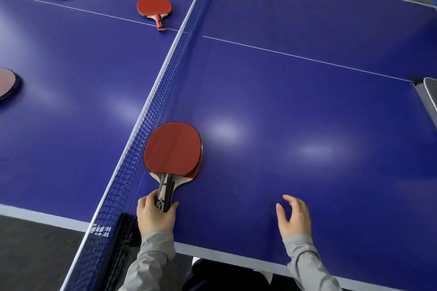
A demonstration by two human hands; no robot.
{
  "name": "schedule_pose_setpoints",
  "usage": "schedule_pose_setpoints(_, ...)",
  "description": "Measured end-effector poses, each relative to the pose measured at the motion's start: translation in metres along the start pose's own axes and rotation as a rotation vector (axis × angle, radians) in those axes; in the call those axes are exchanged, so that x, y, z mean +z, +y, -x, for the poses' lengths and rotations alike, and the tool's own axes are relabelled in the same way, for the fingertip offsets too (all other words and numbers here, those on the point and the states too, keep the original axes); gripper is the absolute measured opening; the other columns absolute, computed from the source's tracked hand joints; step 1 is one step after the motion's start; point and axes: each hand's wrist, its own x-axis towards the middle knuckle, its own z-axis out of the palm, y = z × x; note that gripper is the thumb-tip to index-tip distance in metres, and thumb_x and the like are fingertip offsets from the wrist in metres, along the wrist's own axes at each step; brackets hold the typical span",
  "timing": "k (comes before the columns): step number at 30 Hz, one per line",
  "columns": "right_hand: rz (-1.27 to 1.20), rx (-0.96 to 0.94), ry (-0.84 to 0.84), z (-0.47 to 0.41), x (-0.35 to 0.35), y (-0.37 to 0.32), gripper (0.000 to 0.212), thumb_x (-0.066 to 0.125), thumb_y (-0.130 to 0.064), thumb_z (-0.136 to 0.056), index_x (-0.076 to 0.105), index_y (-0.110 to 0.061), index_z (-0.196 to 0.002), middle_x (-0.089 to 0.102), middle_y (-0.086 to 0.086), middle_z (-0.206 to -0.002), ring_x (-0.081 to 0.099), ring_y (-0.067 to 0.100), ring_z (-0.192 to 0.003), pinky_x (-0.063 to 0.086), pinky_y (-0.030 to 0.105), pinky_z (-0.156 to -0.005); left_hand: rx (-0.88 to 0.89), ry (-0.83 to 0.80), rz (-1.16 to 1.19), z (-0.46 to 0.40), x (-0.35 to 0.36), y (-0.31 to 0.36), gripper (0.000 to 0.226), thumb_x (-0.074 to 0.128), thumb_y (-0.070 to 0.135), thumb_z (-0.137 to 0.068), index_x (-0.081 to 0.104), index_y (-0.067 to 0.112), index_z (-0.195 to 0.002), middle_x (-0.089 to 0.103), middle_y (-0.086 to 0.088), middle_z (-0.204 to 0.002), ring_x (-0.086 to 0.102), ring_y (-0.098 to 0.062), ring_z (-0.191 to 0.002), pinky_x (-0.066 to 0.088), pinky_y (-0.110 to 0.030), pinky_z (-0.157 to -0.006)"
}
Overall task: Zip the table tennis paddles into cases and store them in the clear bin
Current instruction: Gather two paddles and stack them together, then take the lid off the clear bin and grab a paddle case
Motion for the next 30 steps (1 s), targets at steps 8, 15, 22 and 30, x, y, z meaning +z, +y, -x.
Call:
schedule_pose_setpoints(8, 0.12, -0.014, -0.034, 0.002, -0.021, 0.01, 0.035, 0.061, -0.018, -0.086, 0.057, -0.007, -0.119, 0.056, 0.009, -0.125, 0.047, 0.028, -0.121, 0.037, 0.042, -0.095, 0.492, 0.044, -0.353, 0.032, -0.016, 0.025, 0.078, 0.054, 0.053, -0.072, 0.048, 0.002, -0.131, 0.048, -0.017, -0.138, 0.046, -0.036, -0.126, 0.037, -0.049, -0.1)
schedule_pose_setpoints(15, 0.271, -0.021, 0.017, -0.008, -0.086, 0.047, 0.043, 0.052, -0.03, -0.091, 0.048, -0.014, -0.13, 0.049, 0.001, -0.134, 0.043, 0.019, -0.126, 0.037, 0.035, -0.096, 0.873, -0.253, -0.653, 0.059, 0.031, 0.104, 0.077, 0.016, 0.062, -0.092, 0.05, 0.007, -0.132, 0.044, -0.01, -0.144, 0.039, -0.029, -0.135, 0.028, -0.046, -0.112)
schedule_pose_setpoints(22, 0.368, -0.039, 0.075, -0.026, -0.178, 0.109, 0.047, 0.045, -0.036, -0.093, 0.04, -0.018, -0.136, 0.043, -0.002, -0.14, 0.037, 0.016, -0.131, 0.037, 0.032, -0.1, 1.002, -0.357, -0.838, 0.118, 0.099, 0.19, 0.071, 0.032, 0.055, -0.094, 0.006, 0.019, -0.15, 0.001, 0.004, -0.159, -0.001, -0.013, -0.146, 0.0, -0.037, -0.118)
schedule_pose_setpoints(30, 0.457, -0.097, 0.115, -0.04, -0.302, 0.196, 0.05, 0.039, -0.039, -0.095, 0.031, -0.02, -0.14, 0.035, -0.004, -0.144, 0.032, 0.014, -0.134, 0.032, 0.031, -0.104, 1.1, -0.351, -0.878, 0.25, 0.177, 0.279, 0.068, 0.032, 0.052, -0.096, 0.01, 0.016, -0.149, 0.006, 0.001, -0.159, 0.002, -0.015, -0.146, 0.004, -0.038, -0.119)
